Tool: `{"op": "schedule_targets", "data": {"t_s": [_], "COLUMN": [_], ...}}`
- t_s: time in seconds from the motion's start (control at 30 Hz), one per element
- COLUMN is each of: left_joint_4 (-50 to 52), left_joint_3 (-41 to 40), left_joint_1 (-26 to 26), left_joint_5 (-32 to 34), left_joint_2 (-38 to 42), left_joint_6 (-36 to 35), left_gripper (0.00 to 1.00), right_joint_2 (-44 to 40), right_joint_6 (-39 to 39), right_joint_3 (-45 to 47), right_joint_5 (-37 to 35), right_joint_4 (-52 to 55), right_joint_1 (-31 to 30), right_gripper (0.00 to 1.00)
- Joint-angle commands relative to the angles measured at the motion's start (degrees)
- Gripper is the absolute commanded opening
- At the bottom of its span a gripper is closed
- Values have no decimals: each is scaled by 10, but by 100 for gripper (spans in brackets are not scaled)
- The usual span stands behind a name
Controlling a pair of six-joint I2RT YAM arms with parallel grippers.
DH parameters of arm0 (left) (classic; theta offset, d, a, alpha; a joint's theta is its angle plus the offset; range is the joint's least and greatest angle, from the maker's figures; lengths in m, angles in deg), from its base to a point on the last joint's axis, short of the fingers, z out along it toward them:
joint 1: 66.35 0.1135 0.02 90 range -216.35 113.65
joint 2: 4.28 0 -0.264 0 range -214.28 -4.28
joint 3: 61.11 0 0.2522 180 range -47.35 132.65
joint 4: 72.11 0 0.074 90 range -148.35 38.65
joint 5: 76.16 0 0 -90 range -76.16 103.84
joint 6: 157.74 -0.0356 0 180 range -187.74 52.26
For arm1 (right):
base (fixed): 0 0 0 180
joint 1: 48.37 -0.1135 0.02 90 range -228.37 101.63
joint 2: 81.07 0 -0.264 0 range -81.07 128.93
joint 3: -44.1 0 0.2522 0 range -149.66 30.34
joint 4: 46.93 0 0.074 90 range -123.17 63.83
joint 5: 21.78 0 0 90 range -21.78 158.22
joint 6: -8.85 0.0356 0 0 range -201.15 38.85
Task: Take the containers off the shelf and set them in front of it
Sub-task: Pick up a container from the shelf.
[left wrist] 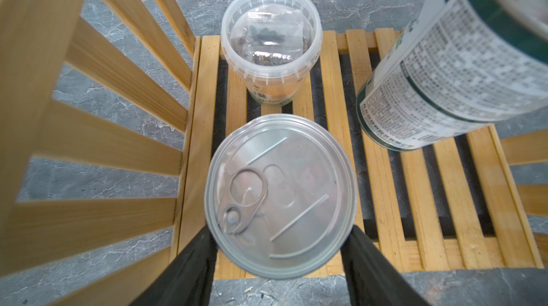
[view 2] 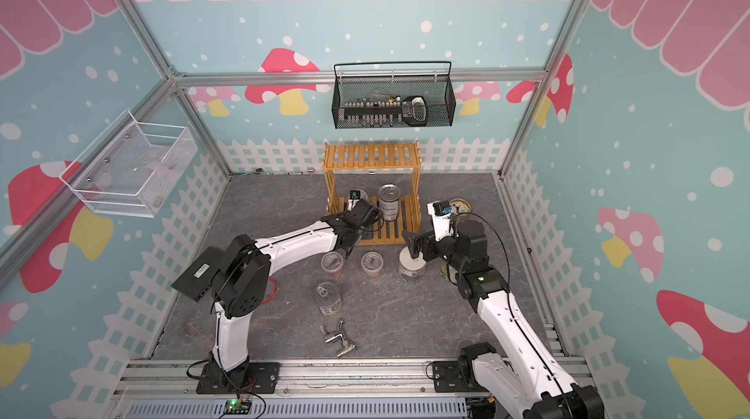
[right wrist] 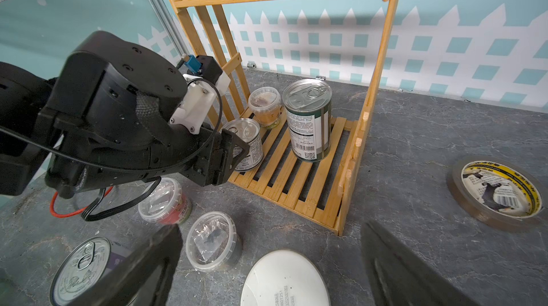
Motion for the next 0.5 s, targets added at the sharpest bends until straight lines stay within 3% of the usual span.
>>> {"op": "schedule_targets", "data": {"t_s": [0.0, 0.47], "left_joint_4": [-7, -3], "left_joint_3": [-3, 41], "left_joint_1": [-1, 13], "left_joint_5": [-5, -14], "left_joint_2": [-9, -43], "left_joint_6": [-10, -28], "left_gripper": [72, 81], "right_joint_2": [-4, -2], "right_joint_6": [1, -1], "right_joint_3": [6, 6], "right_joint_5": [2, -1], "right_joint_4": [-5, -6], "right_joint_1": [3, 3], "right_gripper": [99, 99]}}
